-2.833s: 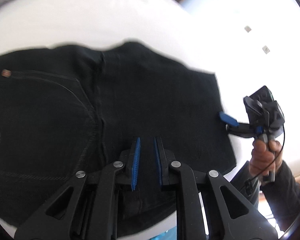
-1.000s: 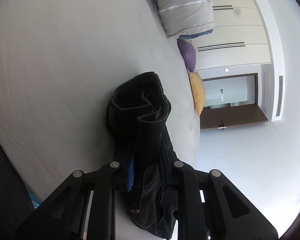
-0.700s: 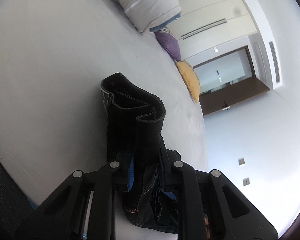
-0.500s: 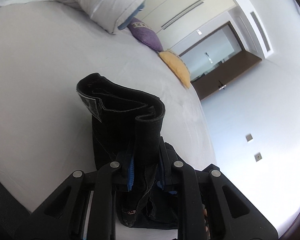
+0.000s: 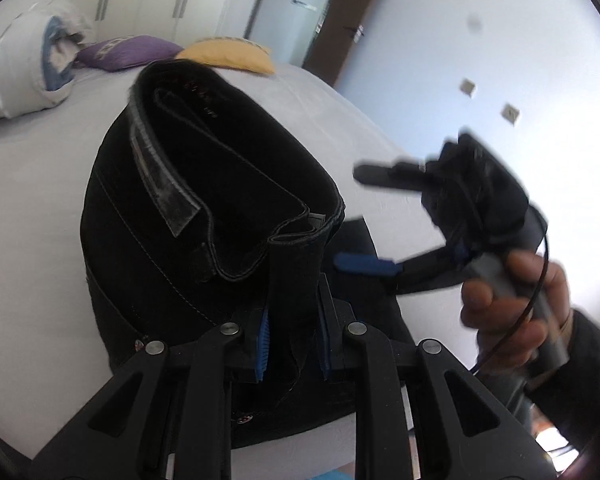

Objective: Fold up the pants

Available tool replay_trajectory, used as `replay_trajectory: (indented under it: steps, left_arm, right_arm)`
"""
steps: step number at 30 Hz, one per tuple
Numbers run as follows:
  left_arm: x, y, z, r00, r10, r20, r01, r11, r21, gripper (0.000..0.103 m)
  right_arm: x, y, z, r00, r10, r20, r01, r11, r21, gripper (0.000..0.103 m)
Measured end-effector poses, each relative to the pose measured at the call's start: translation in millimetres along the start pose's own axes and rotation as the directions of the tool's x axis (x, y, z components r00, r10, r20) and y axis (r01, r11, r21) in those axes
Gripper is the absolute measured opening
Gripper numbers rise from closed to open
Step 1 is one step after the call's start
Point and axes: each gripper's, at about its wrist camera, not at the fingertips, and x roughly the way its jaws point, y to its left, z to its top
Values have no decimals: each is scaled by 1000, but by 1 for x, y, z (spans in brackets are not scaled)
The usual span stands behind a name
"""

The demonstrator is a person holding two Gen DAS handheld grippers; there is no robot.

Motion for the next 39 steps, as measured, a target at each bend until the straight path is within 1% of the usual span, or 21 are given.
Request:
replay_trajectory:
  steps: [2,3,6,9,10,12,14,16,20,21,23,24,27,28,29,30,31,32,34,35,39]
  left_arm:
    - [16,-28,-17,998,3,-59,3,996,90,17]
    - [22,-41,-25,997,2,-82,8,992,128,17]
    - [33,-72,-42,993,48,-109,-19,967,253,17]
    - [33,-91,-53,989,117,-89,-79,933,352,17]
    - [33,-94,-52,988,133,-73,-97,923,373,17]
    - [33,-96,-49,985,169,-41,-137,900,415,17]
    - [32,-104,-53,982,187,-18,-158,878,451,17]
    - [32,-114,-59,979,205,1,-179,851,494,17]
    - [24,-111,-74,967,253,38,-228,785,576,17]
    - [24,-112,-75,963,264,54,-243,765,596,17]
    - [27,-118,-78,954,287,84,-273,721,637,17]
    - [30,-120,-79,950,296,94,-284,702,653,17]
    - [33,-126,-86,942,316,111,-302,658,689,17]
    - [29,-130,-90,942,316,113,-302,652,696,17]
    - [31,-130,-92,941,317,115,-302,643,703,17]
    - [31,-130,-93,940,318,122,-307,635,709,17]
    - [31,-130,-93,939,319,129,-311,625,716,17]
    - [32,-131,-94,938,320,133,-313,616,723,17]
    - [37,-130,-93,940,317,127,-305,609,732,17]
    - [33,-137,-96,940,316,128,-303,602,739,17]
    - [38,-139,-93,939,307,153,-309,566,764,17]
  right_arm:
    - [-12,-3,-4,1000,-19,1,19,1000,-6,94]
    - [-17,-5,-6,1000,-30,-1,30,1000,-3,94]
    - [-30,-13,-10,997,-75,-1,75,997,11,94]
    - [-34,-14,-15,993,-116,-17,116,993,-1,94]
    - [-32,-13,-17,989,-145,-29,145,989,-11,94]
    - [-30,-18,-22,970,-233,-69,233,973,-10,94]
    - [-22,-20,-25,968,-230,-102,230,973,-12,94]
    - [-15,-19,-25,969,-224,-109,223,975,-20,94]
    - [-16,-14,-16,987,-133,-90,135,991,17,94]
    - [-15,-12,-14,986,-141,-90,143,990,16,94]
    - [-8,-7,-11,969,-225,-104,224,974,-20,94]
    - [-4,-4,-10,956,-265,-121,262,964,-45,90]
    - [7,6,-13,913,-381,-145,358,920,-160,62]
    - [8,7,-13,905,-398,-150,371,911,-181,44]
    - [5,6,-13,903,-404,-147,377,908,-181,32]
    - [0,2,-13,903,-405,-140,381,908,-173,31]
    - [-5,-2,-13,903,-409,-128,386,906,-173,22]
    - [-9,-4,-14,902,-416,-118,393,902,-177,19]
    - [-15,-9,-18,900,-425,-99,403,896,-185,19]
    - [-17,-10,-20,899,-429,-85,407,892,-197,18]
    - [-26,-8,-22,916,-400,-17,388,898,-206,17]
